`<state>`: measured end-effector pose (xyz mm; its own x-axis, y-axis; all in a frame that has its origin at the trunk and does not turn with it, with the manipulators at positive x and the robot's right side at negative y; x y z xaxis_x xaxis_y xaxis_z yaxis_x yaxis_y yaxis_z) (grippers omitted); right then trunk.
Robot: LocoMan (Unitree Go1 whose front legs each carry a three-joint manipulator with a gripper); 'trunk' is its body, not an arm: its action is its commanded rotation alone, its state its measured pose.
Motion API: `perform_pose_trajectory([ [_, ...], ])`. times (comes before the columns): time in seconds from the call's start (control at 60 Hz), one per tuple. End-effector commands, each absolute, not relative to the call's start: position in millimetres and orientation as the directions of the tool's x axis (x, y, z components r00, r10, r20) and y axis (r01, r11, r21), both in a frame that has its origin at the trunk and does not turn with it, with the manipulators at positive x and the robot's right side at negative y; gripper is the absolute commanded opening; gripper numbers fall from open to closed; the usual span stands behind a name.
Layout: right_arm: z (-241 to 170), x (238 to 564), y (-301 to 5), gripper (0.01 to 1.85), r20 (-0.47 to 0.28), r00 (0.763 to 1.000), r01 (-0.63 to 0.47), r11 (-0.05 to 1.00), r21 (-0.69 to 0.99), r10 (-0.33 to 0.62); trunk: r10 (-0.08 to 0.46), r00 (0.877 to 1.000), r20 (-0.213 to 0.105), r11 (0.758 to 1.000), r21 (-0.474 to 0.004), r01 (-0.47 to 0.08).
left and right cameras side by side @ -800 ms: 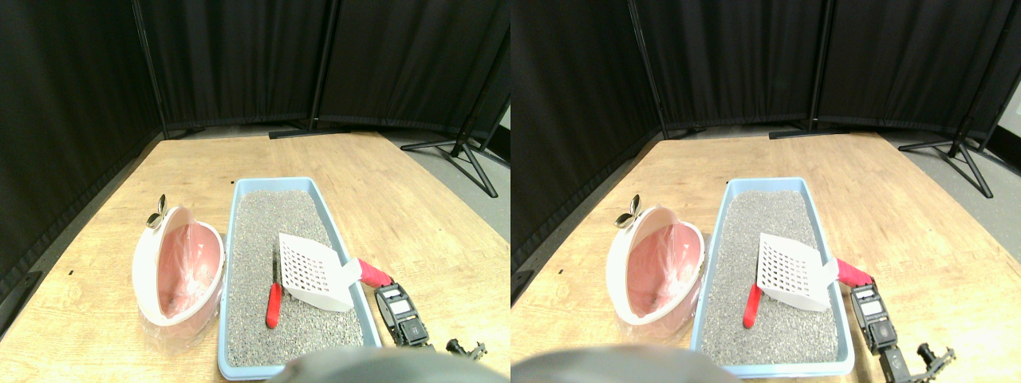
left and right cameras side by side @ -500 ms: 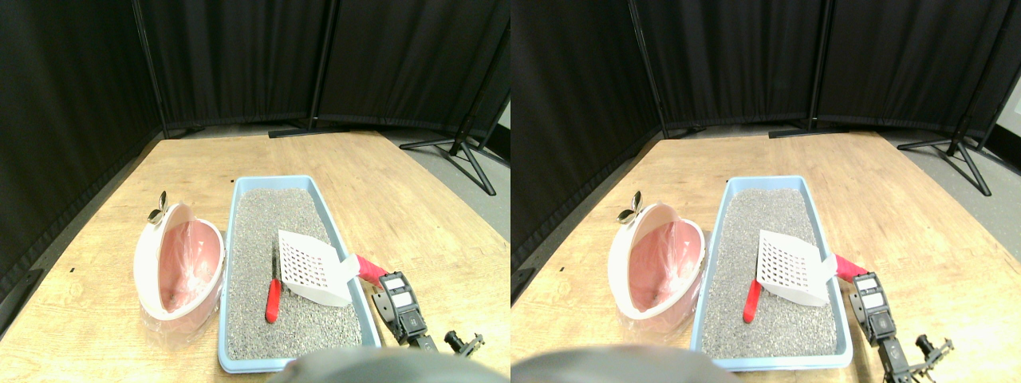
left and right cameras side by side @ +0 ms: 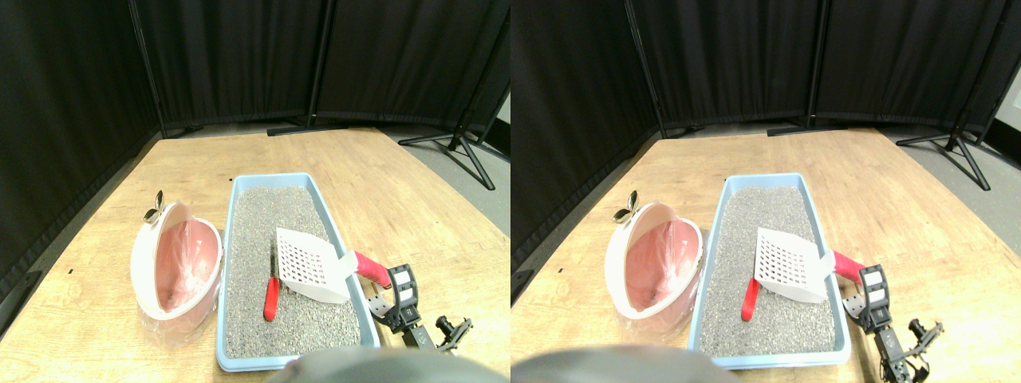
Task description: Scoop (unimanual)
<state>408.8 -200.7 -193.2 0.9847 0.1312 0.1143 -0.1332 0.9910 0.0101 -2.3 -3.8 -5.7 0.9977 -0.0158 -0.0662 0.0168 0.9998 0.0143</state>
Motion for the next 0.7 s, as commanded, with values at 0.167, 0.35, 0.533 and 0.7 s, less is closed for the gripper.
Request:
perform_pose_trajectory([
  [0.167,-193,422,-201,0.94,0.114,0.989,-0.103,0.991,0.082,0.093,-0.007,0.997,-0.083,1.0,-0.001,0.007],
  [0.35,-193,431,-200,0.92,0.091,0.993,-0.086,0.989,0.118,0.075,-0.005,0.997,-0.083,1.0,-0.002,0.005],
  [0.533,-194,441,-200,0.91,0.058,0.997,-0.049,0.987,0.154,0.04,-0.005,0.996,-0.086,1.0,-0.002,0.005],
  [0.7,-195,448,-200,0.91,0.038,0.999,-0.041,0.985,0.169,0.035,-0.003,0.996,-0.092,1.0,-0.003,0.003],
])
